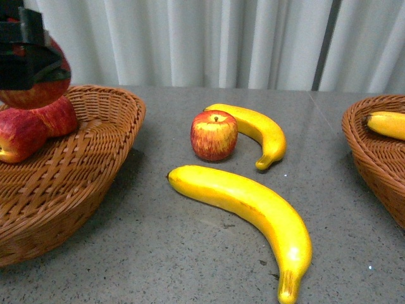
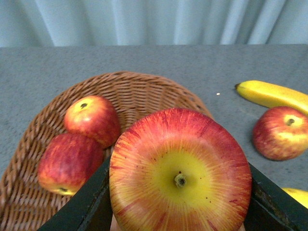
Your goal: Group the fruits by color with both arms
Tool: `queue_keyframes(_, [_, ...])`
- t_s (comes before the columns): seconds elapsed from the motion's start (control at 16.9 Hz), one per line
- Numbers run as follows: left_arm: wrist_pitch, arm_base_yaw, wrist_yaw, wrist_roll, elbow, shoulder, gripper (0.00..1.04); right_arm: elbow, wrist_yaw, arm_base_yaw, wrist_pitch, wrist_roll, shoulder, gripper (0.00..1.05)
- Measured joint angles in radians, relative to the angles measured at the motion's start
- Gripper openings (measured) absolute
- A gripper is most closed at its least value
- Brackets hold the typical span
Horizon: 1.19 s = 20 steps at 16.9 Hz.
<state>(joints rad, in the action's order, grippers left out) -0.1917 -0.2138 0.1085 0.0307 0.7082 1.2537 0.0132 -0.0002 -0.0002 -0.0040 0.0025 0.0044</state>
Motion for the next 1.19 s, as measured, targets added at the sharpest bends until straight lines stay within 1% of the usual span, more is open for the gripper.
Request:
queue_keyframes(0.06, [-0.022, 0.038, -0.017, 0.008, -0.031, 0.006, 0.62, 0.0, 0.0, 0.0, 0.0, 0.0, 0.0, 0.98])
queue_keyframes(0.24, [-0.087, 0.085, -0.076, 0.014, -0.069, 0.137, 0.62, 0.0, 0.0, 0.0, 0.0, 0.0, 0.0, 0.98])
queue_keyframes(0.47, [-0.082, 0.072, -0.082, 0.023, -0.08, 0.193, 0.62, 0.0, 0.0, 0.0, 0.0, 0.0, 0.0, 0.98])
queue_keyframes(0.53, [-0.073, 0.066, -0.082, 0.026, -0.08, 0.192, 0.72, 0.0, 0.0, 0.0, 0.0, 0.0, 0.0, 0.98])
queue_keyframes(0.59, [-0.068, 0.065, -0.081, 0.026, -0.08, 0.19, 0.76, 0.0, 0.0, 0.0, 0.0, 0.0, 0.0, 0.98])
queue_keyframes(0.71, [-0.045, 0.048, -0.069, 0.026, -0.08, 0.157, 0.94, 0.0, 0.0, 0.0, 0.0, 0.0, 0.0, 0.98])
queue_keyframes(0.77, [-0.029, 0.034, -0.06, 0.021, -0.076, 0.124, 1.0, 0.0, 0.0, 0.0, 0.0, 0.0, 0.0, 0.98])
queue_keyframes(0.83, [-0.006, 0.005, -0.044, 0.015, -0.053, 0.078, 0.97, 0.0, 0.0, 0.0, 0.0, 0.0, 0.0, 0.98])
queue_keyframes(0.95, [0.004, -0.043, -0.041, -0.018, 0.047, 0.055, 0.98, 0.0, 0.0, 0.0, 0.0, 0.0, 0.0, 0.98])
queue_keyframes(1.19, [0.005, -0.04, -0.114, -0.043, 0.283, 0.344, 0.98, 0.0, 0.0, 0.0, 0.0, 0.0, 0.0, 0.98])
